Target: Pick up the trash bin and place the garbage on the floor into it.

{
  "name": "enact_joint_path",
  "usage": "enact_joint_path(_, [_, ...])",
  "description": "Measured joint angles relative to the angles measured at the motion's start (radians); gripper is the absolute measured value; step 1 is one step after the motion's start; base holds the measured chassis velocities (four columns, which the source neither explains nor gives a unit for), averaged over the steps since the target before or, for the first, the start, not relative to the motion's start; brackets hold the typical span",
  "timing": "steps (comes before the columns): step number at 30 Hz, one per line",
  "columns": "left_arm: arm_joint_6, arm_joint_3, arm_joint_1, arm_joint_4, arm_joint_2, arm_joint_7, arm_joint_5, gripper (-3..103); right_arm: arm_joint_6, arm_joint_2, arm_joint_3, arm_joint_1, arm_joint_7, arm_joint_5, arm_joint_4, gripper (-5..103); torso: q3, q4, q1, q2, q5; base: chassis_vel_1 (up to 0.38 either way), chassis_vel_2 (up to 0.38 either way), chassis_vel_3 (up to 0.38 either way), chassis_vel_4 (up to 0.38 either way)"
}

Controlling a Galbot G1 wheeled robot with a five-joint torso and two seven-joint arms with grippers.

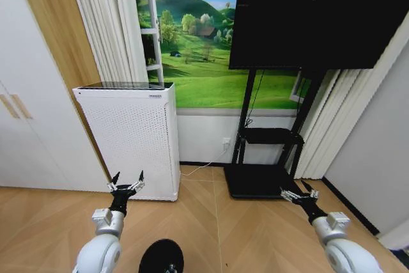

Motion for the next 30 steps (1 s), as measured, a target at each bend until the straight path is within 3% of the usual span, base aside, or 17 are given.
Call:
enact_joint_path(18, [0.0, 0.0, 0.0, 0.0, 0.0, 0.001, 0.0, 100, 0.0, 0.0, 0.0, 0.0, 0.0, 0.0, 0.0, 100, -0.001, -0.0003, -0.001, -0.003, 0.0006, -0.162, -0.144, 0.146, 0.135])
enact_joint_path(30, [0.0, 0.0, 0.0, 0.0, 0.0, 0.0, 0.0, 100, 0.0, 0.0, 0.0, 0.0, 0.0, 0.0, 0.0, 100, -0.002, 0.0001, -0.001, -0.003, -0.0001, 0.041, -0.002, -0.04, -0.002])
